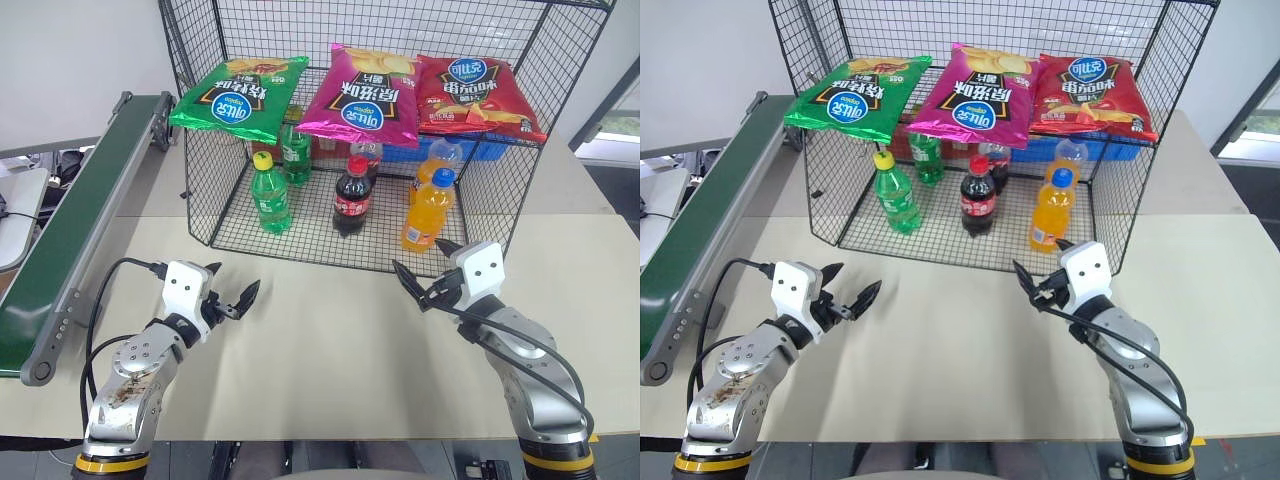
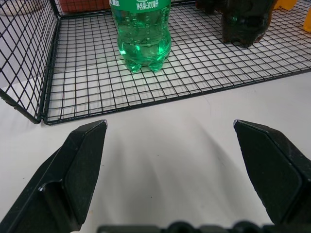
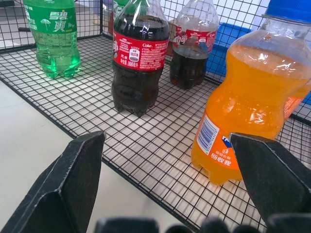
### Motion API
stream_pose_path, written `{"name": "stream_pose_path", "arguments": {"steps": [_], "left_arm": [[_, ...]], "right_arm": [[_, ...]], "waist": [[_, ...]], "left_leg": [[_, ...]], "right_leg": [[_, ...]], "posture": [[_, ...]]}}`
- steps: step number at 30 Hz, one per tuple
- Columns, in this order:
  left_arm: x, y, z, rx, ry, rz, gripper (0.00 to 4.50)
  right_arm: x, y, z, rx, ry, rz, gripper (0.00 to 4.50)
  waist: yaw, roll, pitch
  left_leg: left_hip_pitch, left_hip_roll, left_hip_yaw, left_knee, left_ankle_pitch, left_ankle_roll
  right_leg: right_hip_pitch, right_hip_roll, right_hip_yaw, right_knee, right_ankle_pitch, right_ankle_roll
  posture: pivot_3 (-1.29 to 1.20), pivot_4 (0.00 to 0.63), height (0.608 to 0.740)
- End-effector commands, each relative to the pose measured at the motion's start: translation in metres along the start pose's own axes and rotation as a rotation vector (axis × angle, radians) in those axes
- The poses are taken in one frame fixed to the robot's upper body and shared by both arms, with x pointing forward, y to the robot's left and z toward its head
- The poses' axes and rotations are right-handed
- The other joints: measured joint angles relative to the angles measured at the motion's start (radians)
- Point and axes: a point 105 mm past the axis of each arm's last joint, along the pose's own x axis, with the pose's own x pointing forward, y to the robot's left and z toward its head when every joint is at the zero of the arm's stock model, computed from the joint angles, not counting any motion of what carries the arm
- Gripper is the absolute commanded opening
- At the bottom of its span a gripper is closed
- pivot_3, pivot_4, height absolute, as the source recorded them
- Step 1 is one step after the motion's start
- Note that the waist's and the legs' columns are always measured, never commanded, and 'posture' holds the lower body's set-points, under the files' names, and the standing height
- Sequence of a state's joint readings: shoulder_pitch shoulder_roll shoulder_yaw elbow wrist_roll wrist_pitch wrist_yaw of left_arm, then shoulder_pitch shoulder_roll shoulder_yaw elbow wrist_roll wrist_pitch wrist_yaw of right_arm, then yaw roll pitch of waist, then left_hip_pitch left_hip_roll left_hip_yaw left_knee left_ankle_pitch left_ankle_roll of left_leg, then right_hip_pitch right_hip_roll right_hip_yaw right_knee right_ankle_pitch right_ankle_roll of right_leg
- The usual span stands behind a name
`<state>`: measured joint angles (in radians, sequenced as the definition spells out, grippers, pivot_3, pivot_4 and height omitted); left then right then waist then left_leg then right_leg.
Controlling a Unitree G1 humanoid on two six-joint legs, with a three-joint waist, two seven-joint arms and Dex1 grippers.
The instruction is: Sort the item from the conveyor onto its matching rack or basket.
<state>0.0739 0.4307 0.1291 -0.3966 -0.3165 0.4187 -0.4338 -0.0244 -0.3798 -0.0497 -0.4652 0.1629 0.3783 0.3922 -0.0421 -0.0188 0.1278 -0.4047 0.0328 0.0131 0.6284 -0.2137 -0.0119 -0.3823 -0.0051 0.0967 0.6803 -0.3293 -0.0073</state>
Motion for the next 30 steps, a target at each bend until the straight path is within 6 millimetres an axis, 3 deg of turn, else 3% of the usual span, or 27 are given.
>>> {"name": "stream_pose_path", "arguments": {"steps": [1,3,4,7,9,11,15,21,30], "left_arm": [[-0.009,0.016,0.05,0.06,-0.124,-0.022,4.45],[-0.021,0.031,0.104,0.093,-0.25,-0.036,4.45],[-0.025,0.035,0.119,0.094,-0.284,-0.038,4.45],[-0.026,0.04,0.13,0.062,-0.299,-0.029,4.45],[-0.027,0.04,0.132,0.06,-0.301,-0.031,4.45],[-0.028,0.039,0.132,0.056,-0.303,-0.027,4.45],[-0.03,0.041,0.136,0.04,-0.331,-0.007,4.45],[-0.028,0.034,0.136,0.007,-0.356,-0.002,4.45],[-0.022,0.02,0.12,-0.028,-0.331,-0.009,4.45]], "right_arm": [[0.0,-0.013,0.056,-0.054,-0.156,0.072,4.5],[-0.002,-0.024,0.114,-0.102,-0.283,0.165,4.5],[-0.003,-0.026,0.129,-0.108,-0.311,0.186,4.5],[0.0,-0.029,0.143,-0.12,-0.319,0.191,4.5],[0.001,-0.033,0.145,-0.111,-0.321,0.172,4.5],[0.003,-0.034,0.144,-0.107,-0.318,0.157,4.5],[0.004,-0.032,0.146,-0.109,-0.326,0.147,4.5],[0.002,-0.027,0.144,-0.121,-0.335,0.129,4.5],[-0.004,-0.025,0.137,-0.101,-0.337,0.071,4.5]], "waist": [[-0.001,0.0,0.001],[-0.006,0.0,0.009],[-0.006,0.0,0.012],[-0.001,0.001,0.003],[0.0,0.0,0.0],[0.0,0.0,0.003],[0.003,0.001,0.004],[0.002,0.001,0.004],[0.001,0.001,0.004]], "left_leg": [[0.0,0.0,0.0,0.0,0.0,0.0],[-0.002,0.0,0.001,0.002,0.0,0.0],[-0.003,0.0,0.001,0.004,0.001,0.001],[0.0,0.001,-0.002,0.003,0.001,0.004],[0.015,0.001,-0.005,-0.002,-0.004,0.008],[0.019,0.002,-0.007,-0.002,-0.009,0.007],[0.009,0.0,-0.007,0.004,-0.009,0.007],[0.01,-0.001,-0.007,0.006,-0.009,0.007],[0.01,-0.001,-0.007,0.006,-0.009,0.007]], "right_leg": [[0.0,0.0,0.0,0.0,0.0,0.0],[-0.002,0.001,0.001,0.001,0.0,0.0],[-0.004,0.002,0.0,0.003,0.0,0.0],[0.001,0.007,-0.001,0.002,0.0,0.0],[0.017,0.007,-0.001,-0.002,-0.003,0.005],[0.027,0.003,0.0,-0.008,-0.005,0.009],[0.019,-0.002,-0.001,-0.008,-0.005,0.009],[0.021,-0.003,-0.001,-0.008,-0.005,0.008],[0.021,-0.002,-0.001,-0.008,-0.005,0.008]], "posture": [[0.0,0.15,0.74],[0.0,0.15,0.74],[0.0,0.15,0.74],[0.0,0.15,0.74],[0.0,0.15,0.74],[0.0,0.15,0.74],[0.0,0.15,0.74],[0.0,0.15,0.74],[0.0,0.15,0.74]]}}
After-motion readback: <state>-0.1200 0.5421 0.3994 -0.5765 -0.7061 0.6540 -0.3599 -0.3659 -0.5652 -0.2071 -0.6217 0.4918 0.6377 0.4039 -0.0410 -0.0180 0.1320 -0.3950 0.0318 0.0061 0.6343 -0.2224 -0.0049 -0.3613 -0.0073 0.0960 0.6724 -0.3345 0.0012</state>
